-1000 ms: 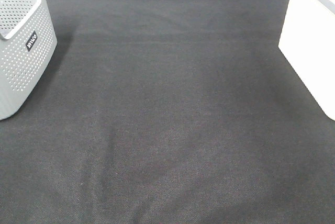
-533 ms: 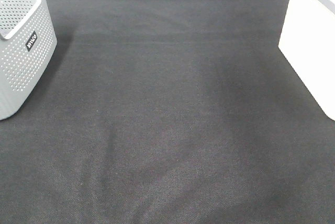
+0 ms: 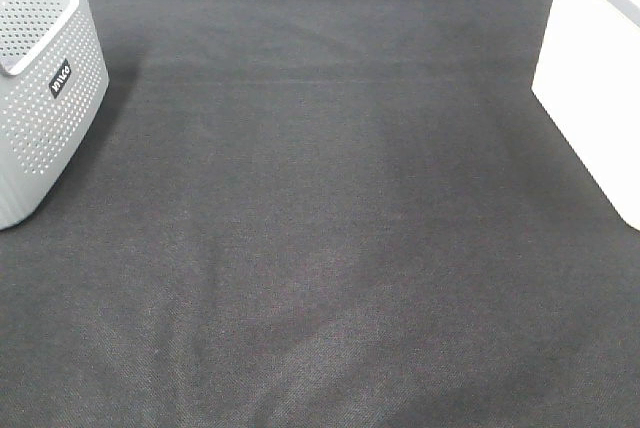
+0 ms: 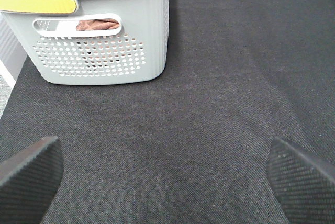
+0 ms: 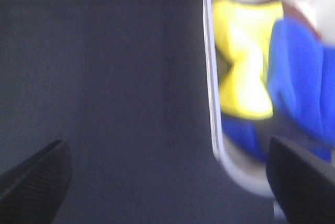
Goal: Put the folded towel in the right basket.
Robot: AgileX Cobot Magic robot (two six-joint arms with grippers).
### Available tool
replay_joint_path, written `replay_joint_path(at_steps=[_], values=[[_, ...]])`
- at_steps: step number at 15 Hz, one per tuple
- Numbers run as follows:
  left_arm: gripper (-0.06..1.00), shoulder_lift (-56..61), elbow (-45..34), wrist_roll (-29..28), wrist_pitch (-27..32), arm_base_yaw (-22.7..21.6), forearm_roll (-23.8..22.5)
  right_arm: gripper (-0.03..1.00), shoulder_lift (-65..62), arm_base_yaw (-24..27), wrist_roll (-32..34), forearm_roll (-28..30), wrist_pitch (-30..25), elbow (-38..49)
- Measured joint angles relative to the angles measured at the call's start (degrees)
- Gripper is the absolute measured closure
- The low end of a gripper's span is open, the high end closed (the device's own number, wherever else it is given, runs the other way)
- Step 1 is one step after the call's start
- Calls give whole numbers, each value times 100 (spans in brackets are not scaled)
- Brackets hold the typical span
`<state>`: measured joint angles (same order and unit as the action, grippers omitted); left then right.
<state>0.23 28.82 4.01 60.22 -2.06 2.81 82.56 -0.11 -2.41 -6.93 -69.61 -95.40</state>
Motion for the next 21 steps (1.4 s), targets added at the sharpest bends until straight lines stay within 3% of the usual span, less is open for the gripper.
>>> replay_joint_path(at_steps=[3, 4, 12, 16, 21], values=[[-4, 0, 0, 0, 0, 0, 0, 0, -2097, 0, -6, 286, 246, 2223], [-4, 0, 0, 0, 0, 0, 0, 0, -2097, 0, -6, 286, 246, 2223], [-4, 0, 0, 0, 0, 0, 0, 0, -6669, 0, -195, 625, 647, 6102], [-4, 0, 0, 0, 0, 0, 0, 0, -8142, 0, -149, 630, 653, 6870], [-4, 0, 0, 0, 0, 0, 0, 0, -8274, 0, -52, 607, 596, 6898]])
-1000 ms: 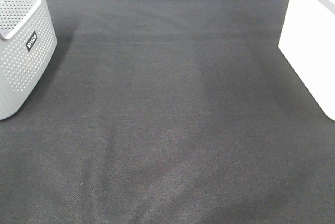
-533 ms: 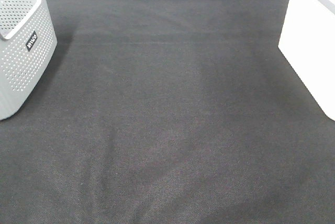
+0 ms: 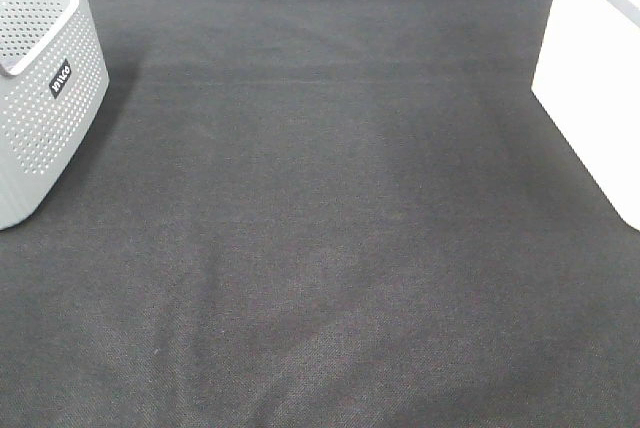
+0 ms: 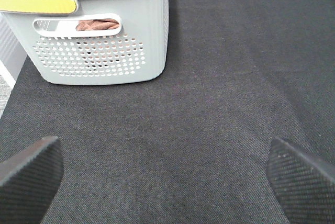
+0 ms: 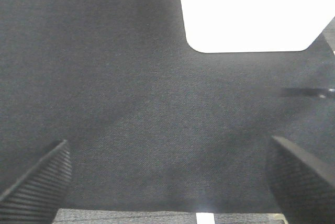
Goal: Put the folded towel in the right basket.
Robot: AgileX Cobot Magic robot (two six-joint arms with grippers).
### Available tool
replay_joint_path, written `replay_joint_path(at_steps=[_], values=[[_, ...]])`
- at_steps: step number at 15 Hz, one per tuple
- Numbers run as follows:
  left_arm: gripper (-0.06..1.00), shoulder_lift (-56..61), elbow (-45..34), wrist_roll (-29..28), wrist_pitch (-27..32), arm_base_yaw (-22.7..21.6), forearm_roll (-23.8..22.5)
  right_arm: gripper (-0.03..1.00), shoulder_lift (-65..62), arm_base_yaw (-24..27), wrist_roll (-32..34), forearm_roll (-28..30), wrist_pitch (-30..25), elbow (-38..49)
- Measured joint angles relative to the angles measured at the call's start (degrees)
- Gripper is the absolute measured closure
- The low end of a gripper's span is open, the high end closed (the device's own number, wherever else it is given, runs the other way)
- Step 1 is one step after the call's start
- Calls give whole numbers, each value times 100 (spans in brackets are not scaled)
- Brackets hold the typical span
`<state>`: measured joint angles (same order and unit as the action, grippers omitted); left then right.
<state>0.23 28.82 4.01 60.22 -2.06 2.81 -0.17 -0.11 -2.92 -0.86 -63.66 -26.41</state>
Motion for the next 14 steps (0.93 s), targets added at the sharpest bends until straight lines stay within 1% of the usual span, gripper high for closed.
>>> replay_joint_path(at_steps=[4, 14], values=[[-4, 0, 0, 0, 0, 0, 0, 0, 0, 0, 6, -189, 0, 0], [-4, 0, 0, 0, 0, 0, 0, 0, 0, 0, 0, -206, 34, 34]])
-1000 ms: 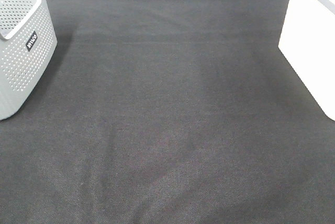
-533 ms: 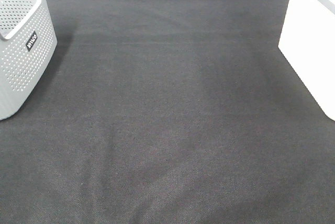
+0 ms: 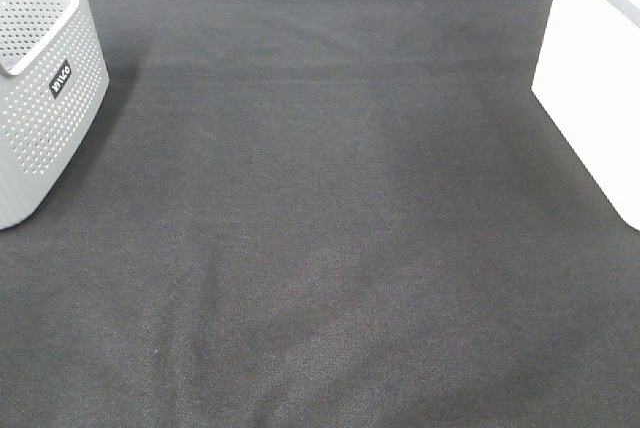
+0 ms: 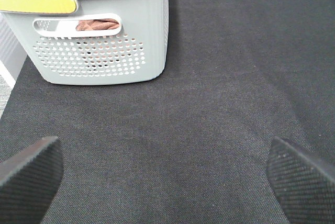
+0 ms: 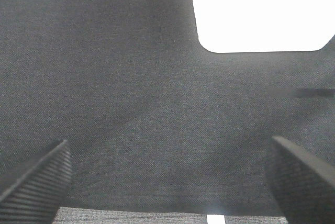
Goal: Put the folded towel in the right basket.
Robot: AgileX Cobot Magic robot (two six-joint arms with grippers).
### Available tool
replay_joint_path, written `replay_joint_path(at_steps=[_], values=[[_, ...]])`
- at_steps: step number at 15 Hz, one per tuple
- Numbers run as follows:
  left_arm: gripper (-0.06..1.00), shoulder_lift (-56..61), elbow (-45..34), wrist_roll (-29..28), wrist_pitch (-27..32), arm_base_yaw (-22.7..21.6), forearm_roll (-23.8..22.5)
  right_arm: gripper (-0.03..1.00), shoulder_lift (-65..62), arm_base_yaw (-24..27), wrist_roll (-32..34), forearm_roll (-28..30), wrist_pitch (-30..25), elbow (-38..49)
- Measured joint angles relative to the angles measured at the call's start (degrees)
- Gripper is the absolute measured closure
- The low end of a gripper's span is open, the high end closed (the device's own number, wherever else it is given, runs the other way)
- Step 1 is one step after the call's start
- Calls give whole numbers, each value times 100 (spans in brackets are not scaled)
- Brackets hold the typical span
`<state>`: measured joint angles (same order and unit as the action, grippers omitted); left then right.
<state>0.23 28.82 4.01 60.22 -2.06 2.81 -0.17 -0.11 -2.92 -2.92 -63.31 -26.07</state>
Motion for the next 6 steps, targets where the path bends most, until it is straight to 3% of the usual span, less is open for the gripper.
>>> replay_joint_path(at_steps=[6], values=[[-4, 0, 0, 0, 0, 0, 0, 0, 0, 0, 0, 0, 0, 0]])
